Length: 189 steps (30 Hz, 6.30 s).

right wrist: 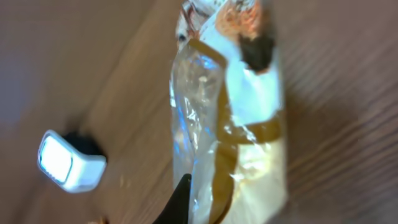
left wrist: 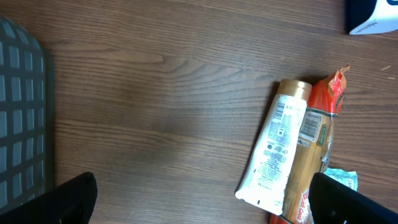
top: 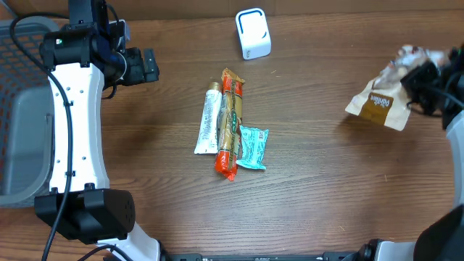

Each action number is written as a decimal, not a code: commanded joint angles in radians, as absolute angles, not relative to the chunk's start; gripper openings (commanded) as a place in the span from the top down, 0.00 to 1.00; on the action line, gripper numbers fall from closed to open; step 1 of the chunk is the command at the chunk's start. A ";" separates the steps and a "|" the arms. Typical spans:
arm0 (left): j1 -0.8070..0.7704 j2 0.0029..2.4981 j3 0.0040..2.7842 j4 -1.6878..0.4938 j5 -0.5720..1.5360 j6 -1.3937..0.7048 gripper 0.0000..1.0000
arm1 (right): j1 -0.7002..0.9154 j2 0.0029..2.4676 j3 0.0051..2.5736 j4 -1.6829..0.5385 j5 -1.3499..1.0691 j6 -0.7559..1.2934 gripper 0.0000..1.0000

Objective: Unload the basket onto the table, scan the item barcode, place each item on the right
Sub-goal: 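Carry the pouch to the table's right side, then release the pouch at right and move right gripper to green wipes, then grasp the green wipes pack with the right gripper, then lift the green wipes and carry them toward the scanner, then hold the wipes barcode in front of the white scanner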

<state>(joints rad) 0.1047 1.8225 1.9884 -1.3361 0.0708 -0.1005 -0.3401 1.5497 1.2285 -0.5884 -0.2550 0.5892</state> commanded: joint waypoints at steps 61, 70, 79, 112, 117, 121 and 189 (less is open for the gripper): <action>0.097 1.818 2.000 -1.335 0.071 -0.085 0.00 | 0.549 1.886 1.149 -0.530 -0.479 0.833 0.82; 0.096 1.818 2.000 -1.332 0.070 -0.085 0.00 | 0.522 1.886 1.153 -0.733 -0.434 0.643 0.68; 0.096 1.818 2.000 -1.332 0.071 -0.085 0.00 | 0.309 1.885 1.286 -0.928 -0.403 0.416 0.48; 0.096 1.818 2.000 -1.332 0.071 -0.085 0.00 | 0.099 1.886 0.887 -0.483 -0.706 0.629 0.34; 0.096 1.818 2.000 -1.332 0.071 -0.085 0.00 | 0.099 1.885 0.891 -0.430 -0.710 0.628 0.81; 0.096 1.818 2.000 -1.332 0.071 -0.085 0.00 | 0.098 1.885 0.916 -0.402 -0.723 0.599 0.94; 0.096 1.818 2.000 -1.332 0.071 -0.085 0.01 | 0.403 2.103 2.049 -0.427 0.518 -0.590 0.96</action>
<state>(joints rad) 0.1047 1.8225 1.9884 -1.3319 0.0708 -0.1005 0.3927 2.0521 2.0289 -0.5137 0.3779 -0.4210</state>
